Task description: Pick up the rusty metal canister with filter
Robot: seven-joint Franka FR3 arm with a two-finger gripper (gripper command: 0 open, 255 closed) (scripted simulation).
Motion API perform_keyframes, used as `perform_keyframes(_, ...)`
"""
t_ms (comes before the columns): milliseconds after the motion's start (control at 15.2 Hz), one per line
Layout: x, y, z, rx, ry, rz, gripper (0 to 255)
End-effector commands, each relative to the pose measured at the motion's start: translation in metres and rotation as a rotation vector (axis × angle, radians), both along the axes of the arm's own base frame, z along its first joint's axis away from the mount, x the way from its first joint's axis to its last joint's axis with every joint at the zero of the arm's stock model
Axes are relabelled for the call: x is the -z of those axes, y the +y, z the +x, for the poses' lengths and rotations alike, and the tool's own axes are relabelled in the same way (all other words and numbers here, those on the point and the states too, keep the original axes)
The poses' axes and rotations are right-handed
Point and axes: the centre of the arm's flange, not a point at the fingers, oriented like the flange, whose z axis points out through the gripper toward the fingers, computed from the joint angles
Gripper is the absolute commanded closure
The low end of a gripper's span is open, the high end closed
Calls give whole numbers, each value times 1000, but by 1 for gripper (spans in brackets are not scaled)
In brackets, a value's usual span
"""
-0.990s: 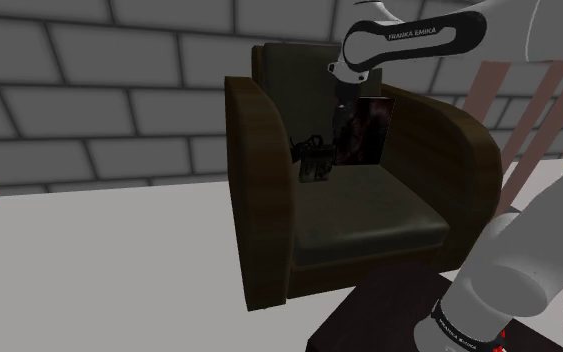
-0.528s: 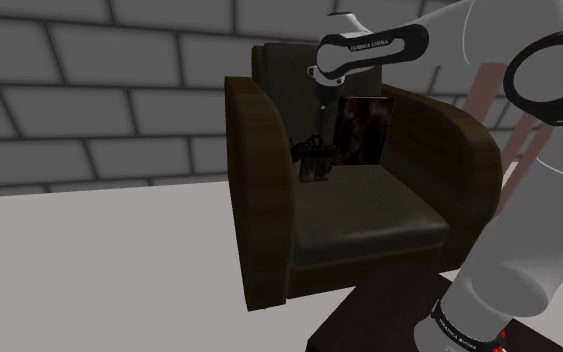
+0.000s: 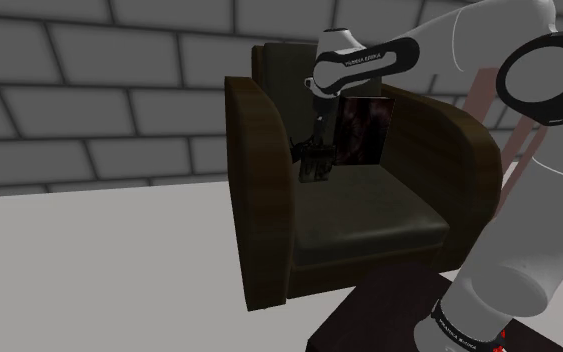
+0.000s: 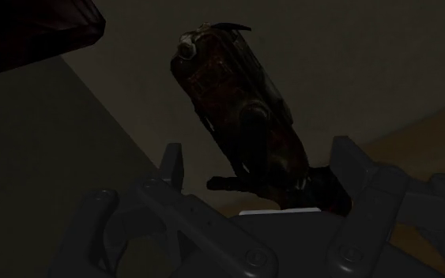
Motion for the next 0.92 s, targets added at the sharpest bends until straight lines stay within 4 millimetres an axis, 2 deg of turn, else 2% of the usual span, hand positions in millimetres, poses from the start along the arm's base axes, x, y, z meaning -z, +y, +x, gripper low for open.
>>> perform_keyframes(0, 2, 0, 0, 0, 0, 0, 255)
perform_keyframes(594, 2, 0, 0, 0, -1, 0, 255)
perform_keyframes(858, -19, 0, 0, 0, -1, 0, 255)
